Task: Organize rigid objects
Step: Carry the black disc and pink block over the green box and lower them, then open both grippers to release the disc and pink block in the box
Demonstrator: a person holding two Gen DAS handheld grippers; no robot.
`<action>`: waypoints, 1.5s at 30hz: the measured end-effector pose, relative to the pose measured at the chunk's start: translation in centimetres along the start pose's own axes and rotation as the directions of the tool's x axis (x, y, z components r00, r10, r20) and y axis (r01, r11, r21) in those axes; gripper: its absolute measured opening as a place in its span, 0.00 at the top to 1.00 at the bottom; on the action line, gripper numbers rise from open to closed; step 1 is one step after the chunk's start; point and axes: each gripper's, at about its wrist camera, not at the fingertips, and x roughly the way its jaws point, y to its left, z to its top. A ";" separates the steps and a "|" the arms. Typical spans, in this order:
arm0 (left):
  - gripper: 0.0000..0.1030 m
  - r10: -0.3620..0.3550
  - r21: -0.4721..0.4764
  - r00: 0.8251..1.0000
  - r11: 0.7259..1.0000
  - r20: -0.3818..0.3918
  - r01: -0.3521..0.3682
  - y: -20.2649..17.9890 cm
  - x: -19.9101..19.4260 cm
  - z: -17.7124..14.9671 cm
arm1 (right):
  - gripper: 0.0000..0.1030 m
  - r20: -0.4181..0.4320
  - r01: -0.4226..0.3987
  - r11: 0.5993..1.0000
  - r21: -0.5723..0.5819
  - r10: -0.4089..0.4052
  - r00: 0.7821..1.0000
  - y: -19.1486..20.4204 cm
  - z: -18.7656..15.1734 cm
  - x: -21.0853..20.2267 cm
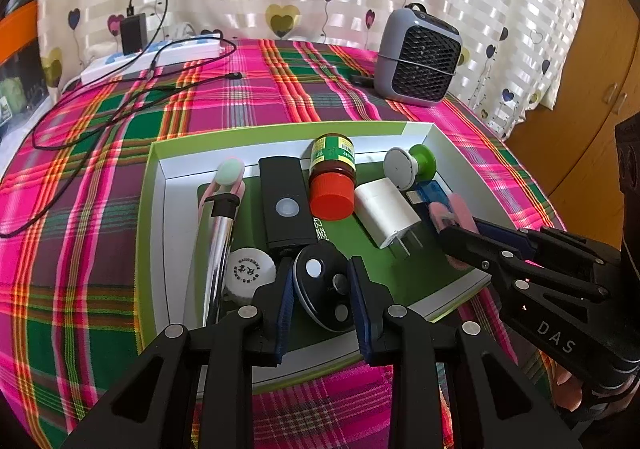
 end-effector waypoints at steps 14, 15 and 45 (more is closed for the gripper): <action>0.70 -0.002 -0.004 1.000 1.000 0.000 0.002 -0.1 0.1 -0.1 | 0.73 0.011 0.001 1.000 0.018 -0.002 1.000 -0.1 0.0 0.0; 0.70 -0.004 -0.005 1.000 1.000 0.002 0.004 -0.1 0.1 -0.1 | 0.69 0.013 0.000 1.000 0.022 -0.001 1.000 -0.2 -0.1 -0.1; 0.69 0.074 -0.005 0.996 0.997 0.042 -0.073 -0.6 -2.6 -1.3 | 0.59 0.047 0.015 1.000 0.009 -0.015 0.999 0.9 -1.1 -1.8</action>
